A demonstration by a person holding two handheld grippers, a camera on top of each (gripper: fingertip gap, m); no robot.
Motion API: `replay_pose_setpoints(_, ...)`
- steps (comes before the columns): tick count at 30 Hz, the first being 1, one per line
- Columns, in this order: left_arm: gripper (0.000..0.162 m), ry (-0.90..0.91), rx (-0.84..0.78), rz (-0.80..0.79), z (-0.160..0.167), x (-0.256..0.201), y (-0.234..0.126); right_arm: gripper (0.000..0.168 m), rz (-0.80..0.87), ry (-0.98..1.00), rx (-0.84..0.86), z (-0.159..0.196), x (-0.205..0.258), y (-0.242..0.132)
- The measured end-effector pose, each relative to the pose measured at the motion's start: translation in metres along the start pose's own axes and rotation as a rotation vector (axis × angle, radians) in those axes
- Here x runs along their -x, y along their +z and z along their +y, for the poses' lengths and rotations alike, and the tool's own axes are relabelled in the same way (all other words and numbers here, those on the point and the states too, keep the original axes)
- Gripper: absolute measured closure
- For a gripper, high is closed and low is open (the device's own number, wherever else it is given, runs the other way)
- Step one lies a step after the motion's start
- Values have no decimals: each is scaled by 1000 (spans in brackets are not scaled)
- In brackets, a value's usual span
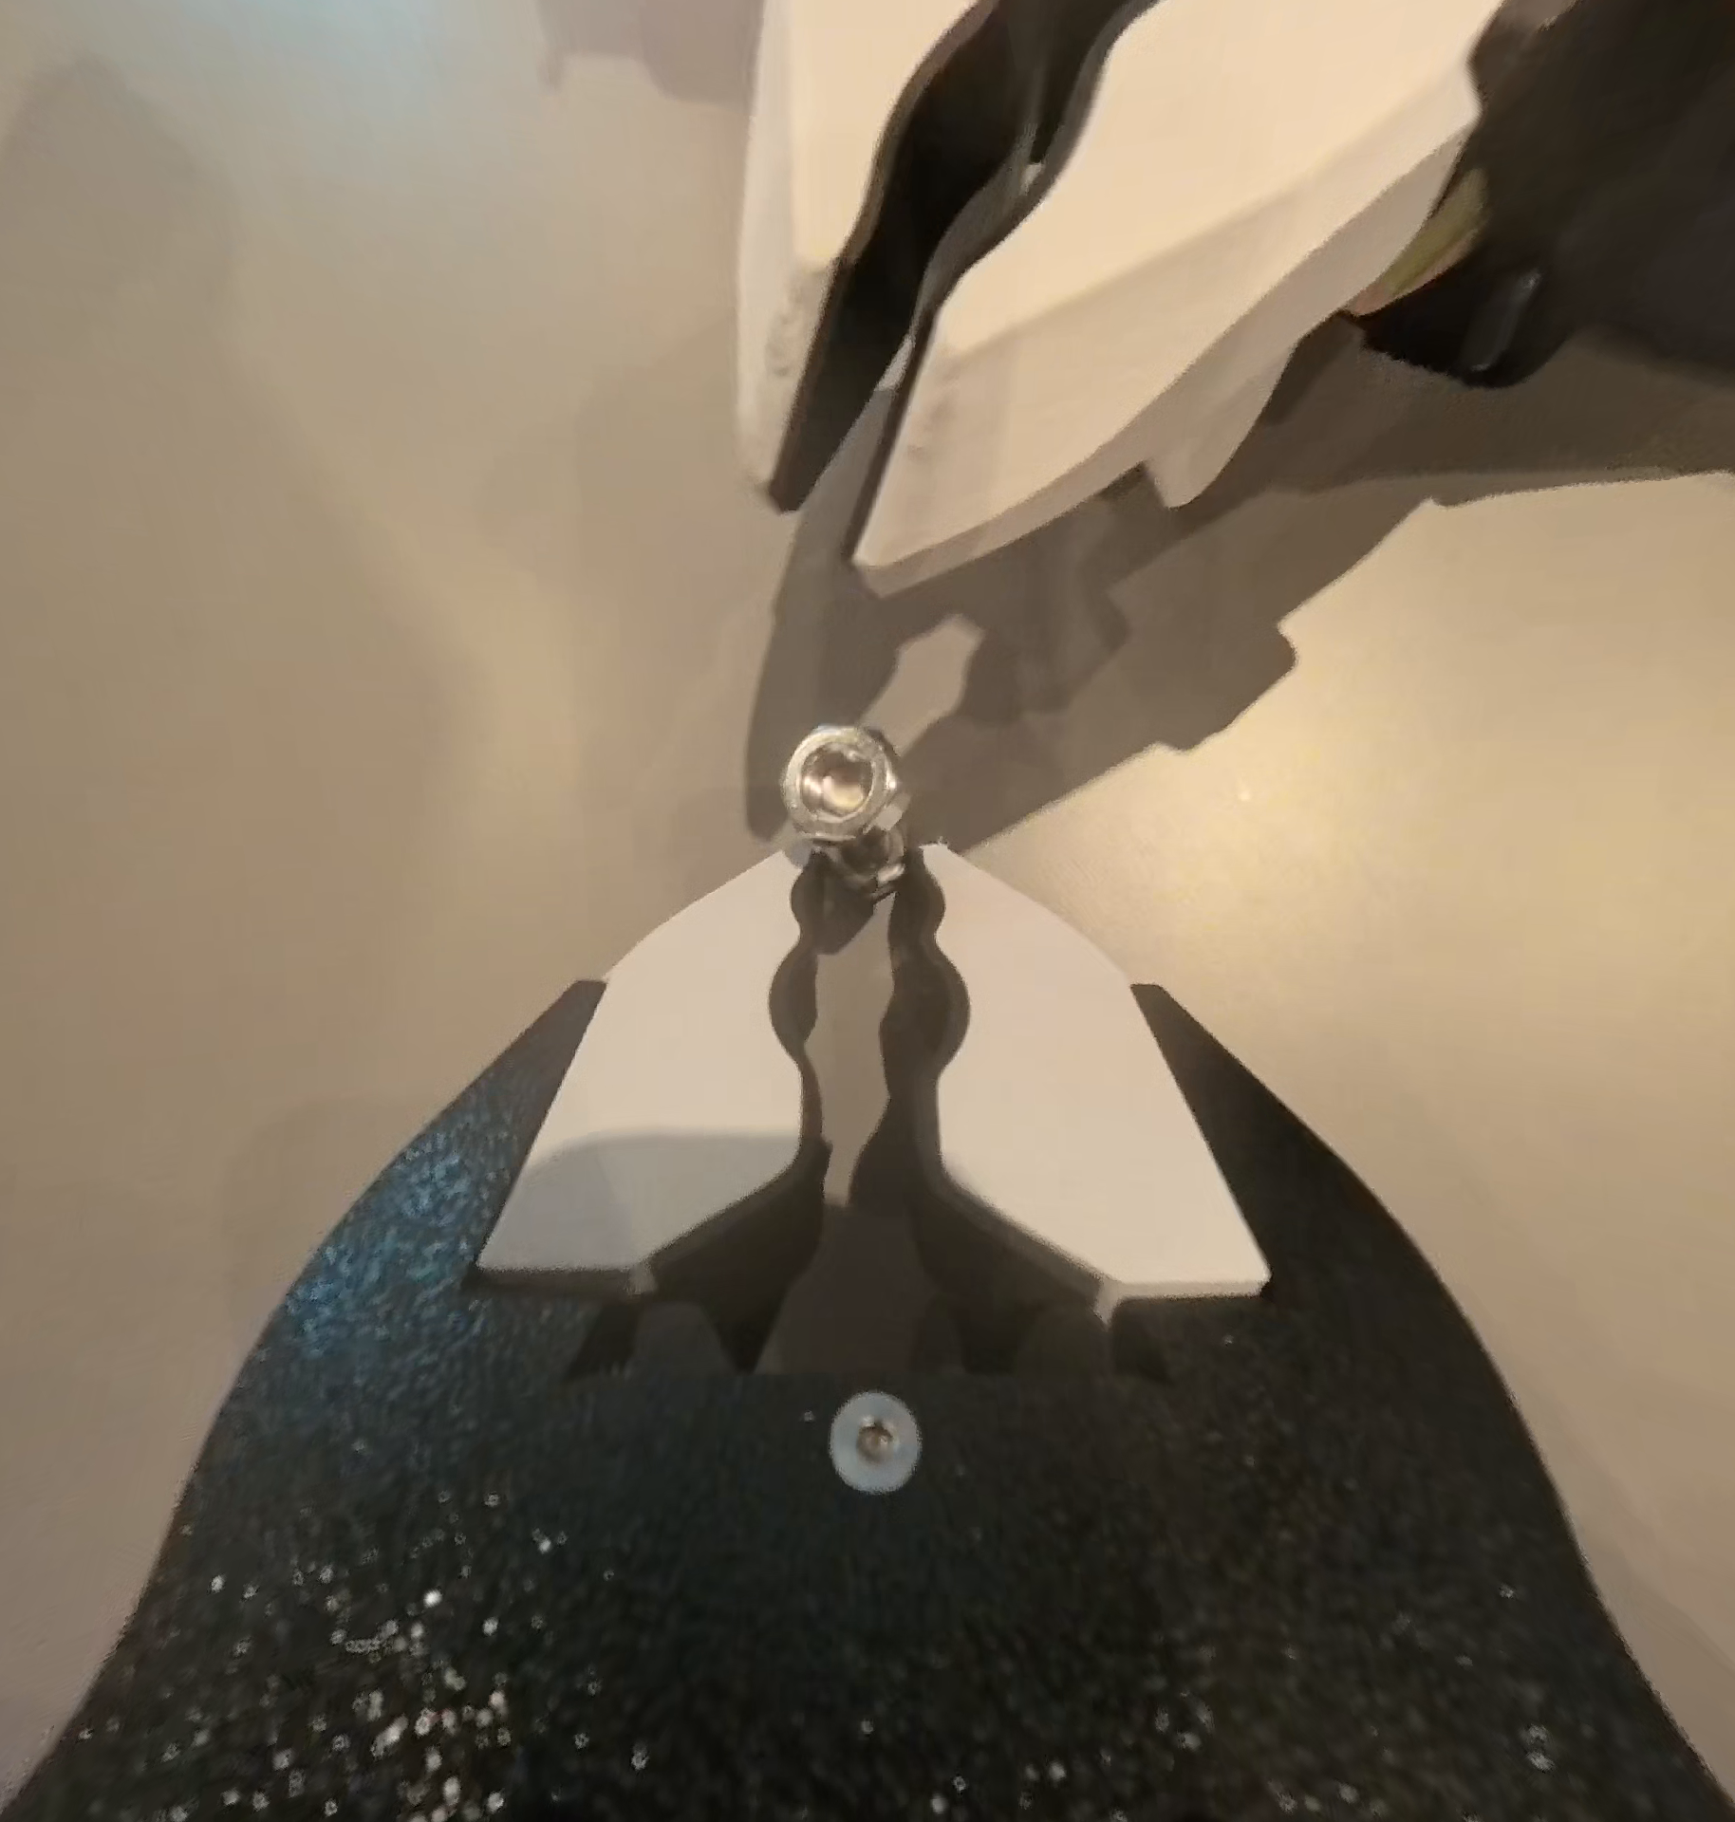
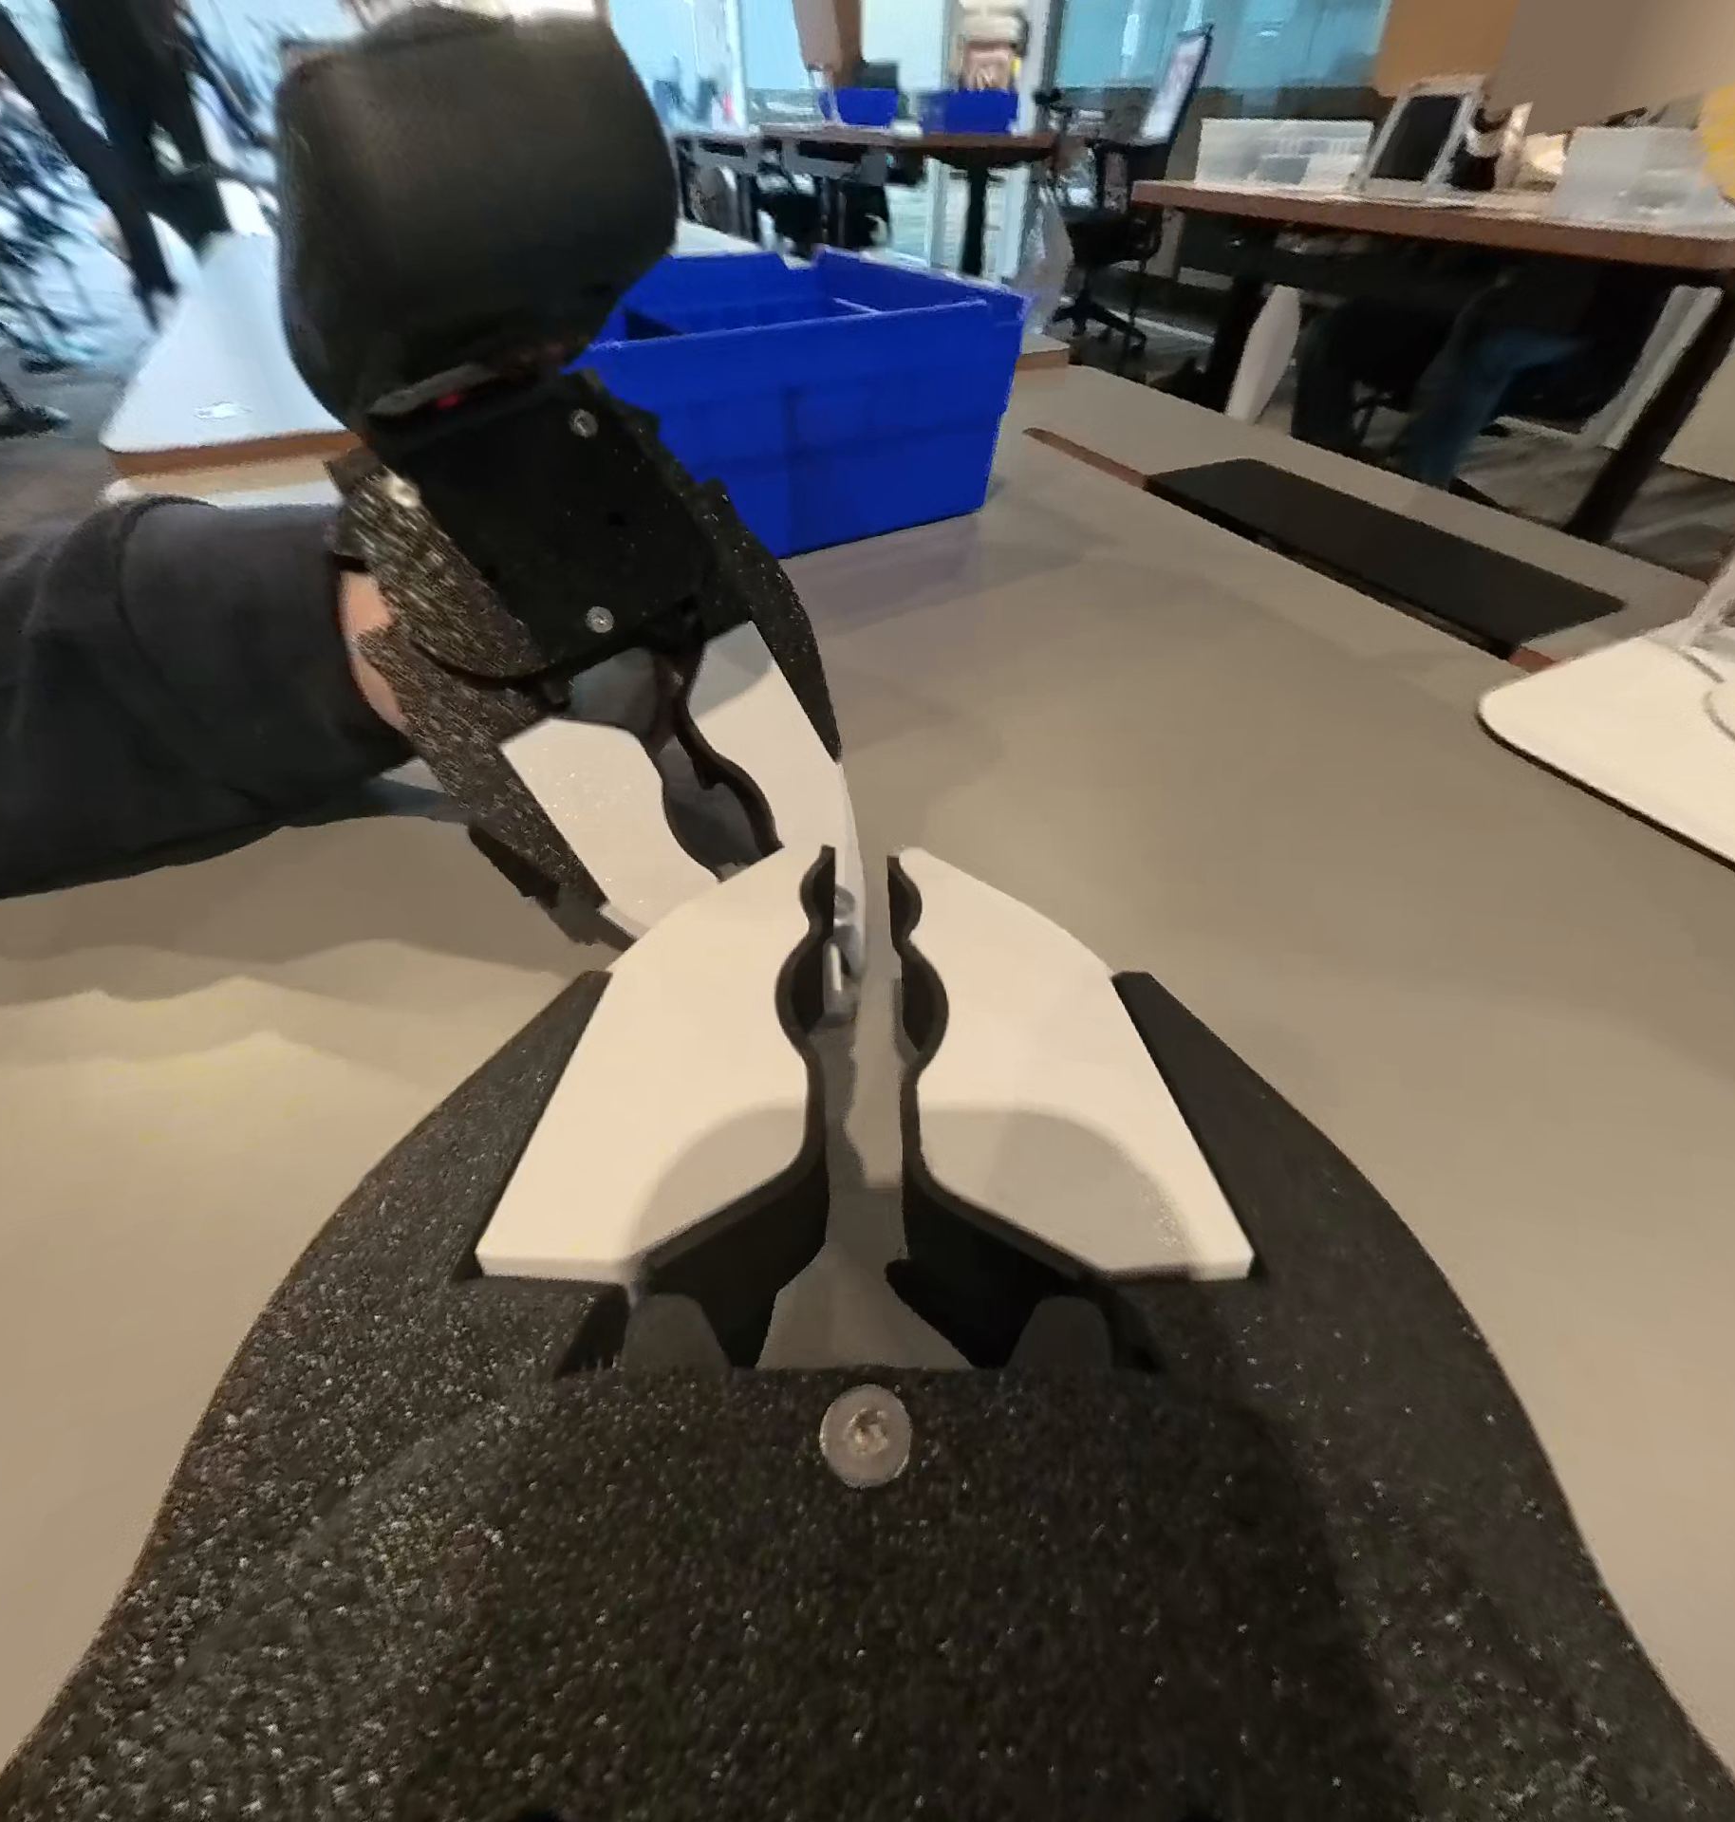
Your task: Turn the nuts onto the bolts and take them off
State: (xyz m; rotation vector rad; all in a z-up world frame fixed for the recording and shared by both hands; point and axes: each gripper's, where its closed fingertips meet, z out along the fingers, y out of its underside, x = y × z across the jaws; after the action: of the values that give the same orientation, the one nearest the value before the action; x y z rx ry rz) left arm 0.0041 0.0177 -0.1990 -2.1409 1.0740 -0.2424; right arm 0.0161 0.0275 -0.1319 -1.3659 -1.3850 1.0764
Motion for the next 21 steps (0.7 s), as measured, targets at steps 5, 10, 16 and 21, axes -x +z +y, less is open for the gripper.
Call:
replay_pose_setpoints(5,147,-17,-3,9,0,0,0,162,42,-32,60,7,-4,3)
replay_pose_setpoints(10,147,-15,-2,5,0,0,0,156,-100,72,106,12,8,11)
replay_pose_setpoints(16,147,-20,-4,10,0,1,1,150,-171,103,181,20,14,19)
replay_pose_setpoints(21,147,-19,-4,9,0,1,1,151,-130,69,194,21,10,24)
